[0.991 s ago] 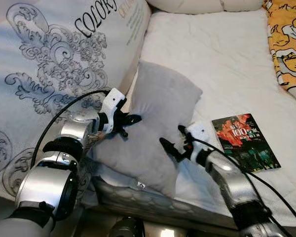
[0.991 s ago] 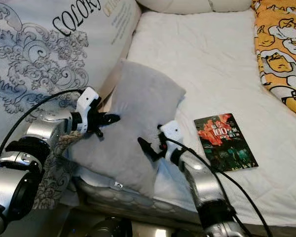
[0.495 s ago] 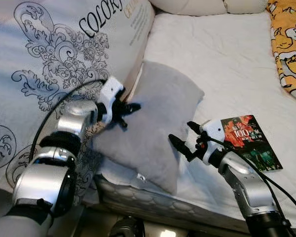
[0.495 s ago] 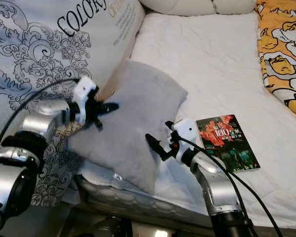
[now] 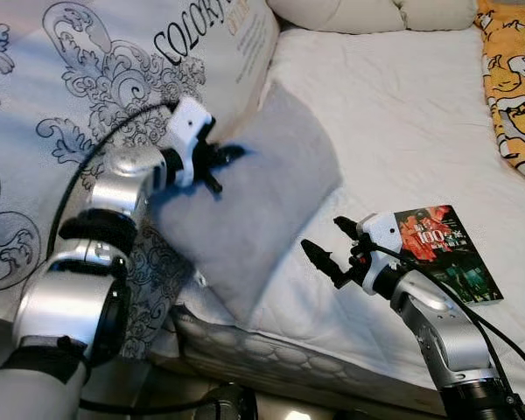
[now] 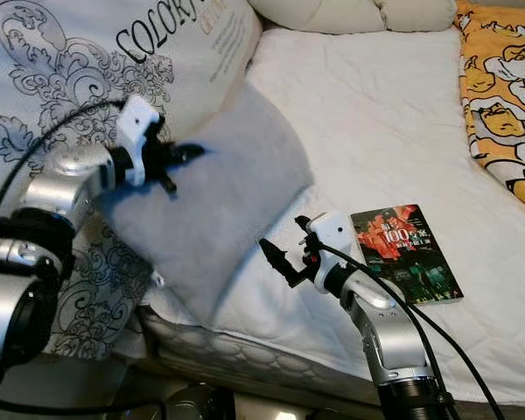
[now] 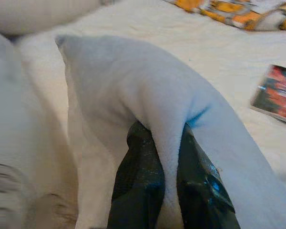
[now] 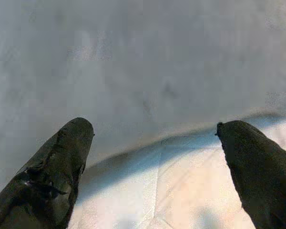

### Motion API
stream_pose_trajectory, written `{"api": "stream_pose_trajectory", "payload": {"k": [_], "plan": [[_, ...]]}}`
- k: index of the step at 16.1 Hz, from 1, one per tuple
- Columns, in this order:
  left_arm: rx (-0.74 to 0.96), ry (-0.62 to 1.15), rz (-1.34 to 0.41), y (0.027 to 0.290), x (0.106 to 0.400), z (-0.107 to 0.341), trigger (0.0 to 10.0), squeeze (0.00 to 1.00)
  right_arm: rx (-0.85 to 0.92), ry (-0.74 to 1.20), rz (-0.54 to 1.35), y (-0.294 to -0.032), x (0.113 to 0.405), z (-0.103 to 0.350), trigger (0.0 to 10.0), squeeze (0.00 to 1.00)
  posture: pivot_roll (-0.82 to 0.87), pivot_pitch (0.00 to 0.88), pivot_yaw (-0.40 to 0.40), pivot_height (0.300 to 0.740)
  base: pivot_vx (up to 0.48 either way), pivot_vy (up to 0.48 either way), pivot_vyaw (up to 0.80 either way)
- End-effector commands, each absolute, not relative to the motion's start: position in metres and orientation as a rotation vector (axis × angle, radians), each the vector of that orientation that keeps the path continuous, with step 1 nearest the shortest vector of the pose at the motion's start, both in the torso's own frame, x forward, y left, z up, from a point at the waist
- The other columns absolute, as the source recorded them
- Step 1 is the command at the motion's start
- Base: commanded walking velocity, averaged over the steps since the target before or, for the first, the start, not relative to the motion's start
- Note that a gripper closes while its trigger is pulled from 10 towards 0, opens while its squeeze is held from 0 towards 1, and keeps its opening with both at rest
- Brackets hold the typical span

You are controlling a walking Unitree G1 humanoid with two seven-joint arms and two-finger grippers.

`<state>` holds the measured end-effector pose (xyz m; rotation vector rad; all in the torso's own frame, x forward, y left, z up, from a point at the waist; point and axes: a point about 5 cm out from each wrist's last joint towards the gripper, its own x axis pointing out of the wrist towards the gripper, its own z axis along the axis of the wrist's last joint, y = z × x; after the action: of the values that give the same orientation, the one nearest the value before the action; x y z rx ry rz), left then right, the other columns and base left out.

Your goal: Clean up the room

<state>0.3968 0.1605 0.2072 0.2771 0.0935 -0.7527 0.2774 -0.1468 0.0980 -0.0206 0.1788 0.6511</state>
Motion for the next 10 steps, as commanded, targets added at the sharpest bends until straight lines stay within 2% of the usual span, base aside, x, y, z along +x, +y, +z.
{"api": "stream_pose_trajectory", "payload": {"k": [1, 7, 10], "plan": [[0.292, -0.014, -0.638, 0.172, 0.403, 0.232, 0.0, 0.00, -0.019, 0.158, 0.655, -0.146, 0.279, 0.105, 10.0, 0.00, 0.02, 0.000, 0.113, 0.740, 0.000, 0.000, 0.00], [0.220, -0.007, -0.405, 0.192, 0.405, 0.211, 0.0, 0.00, -0.020, 0.158, 0.653, -0.145, 0.280, 0.107, 10.0, 0.00, 0.01, 0.007, 0.116, 0.740, 0.000, 0.000, 0.00], [0.163, 0.188, -0.419, 0.196, 0.390, 0.156, 0.0, 0.00, -0.026, 0.164, 0.661, -0.144, 0.281, 0.107, 10.0, 0.00, 0.01, 0.012, 0.109, 0.740, 0.000, 0.000, 0.00]]}}
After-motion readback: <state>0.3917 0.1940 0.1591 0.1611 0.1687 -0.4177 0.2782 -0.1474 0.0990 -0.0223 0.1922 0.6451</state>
